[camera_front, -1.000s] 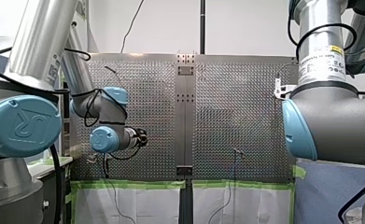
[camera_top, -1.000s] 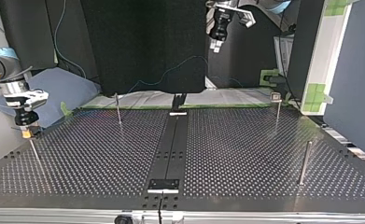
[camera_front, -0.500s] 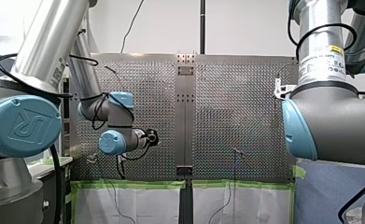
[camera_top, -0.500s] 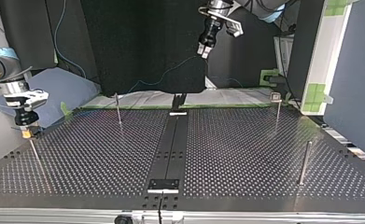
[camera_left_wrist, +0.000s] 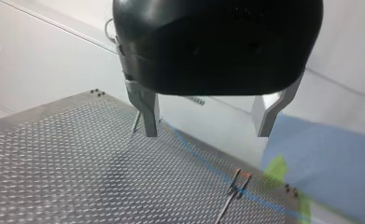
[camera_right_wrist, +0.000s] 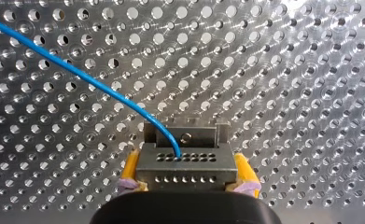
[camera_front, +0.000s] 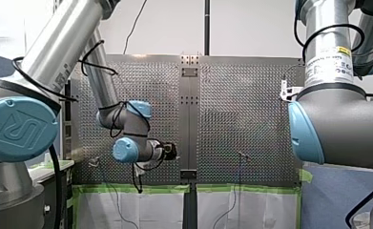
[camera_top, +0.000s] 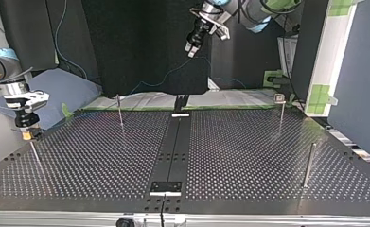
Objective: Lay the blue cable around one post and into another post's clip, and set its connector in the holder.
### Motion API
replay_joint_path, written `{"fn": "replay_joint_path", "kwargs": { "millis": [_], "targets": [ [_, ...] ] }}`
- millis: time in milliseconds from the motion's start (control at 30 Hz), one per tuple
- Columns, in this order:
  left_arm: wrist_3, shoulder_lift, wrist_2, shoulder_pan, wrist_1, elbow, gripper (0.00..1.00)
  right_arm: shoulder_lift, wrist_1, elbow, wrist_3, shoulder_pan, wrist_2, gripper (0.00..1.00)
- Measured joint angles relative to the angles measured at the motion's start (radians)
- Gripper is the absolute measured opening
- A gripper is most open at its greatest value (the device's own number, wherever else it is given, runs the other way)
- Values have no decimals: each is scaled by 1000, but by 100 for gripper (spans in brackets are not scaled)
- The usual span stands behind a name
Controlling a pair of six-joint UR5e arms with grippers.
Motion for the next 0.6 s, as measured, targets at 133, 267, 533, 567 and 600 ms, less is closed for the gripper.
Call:
{"fn": "replay_joint_path", "kwargs": {
  "millis": [133,267,533,567,600],
  "targets": [
    [-36,-37,36,-20,-37,37,100,0,0,0,0,0,0,0],
    [-70,-71,70,-45,-71,71,100,0,0,0,0,0,0,0],
    [-136,-137,105,-96,-130,137,100,0,0,0,0,0,0,0],
    [-143,-144,106,-97,-135,144,100,0,0,0,0,0,0,0],
    [-150,-151,107,-98,-139,151,100,0,0,0,0,0,0,0]
  ]
}}
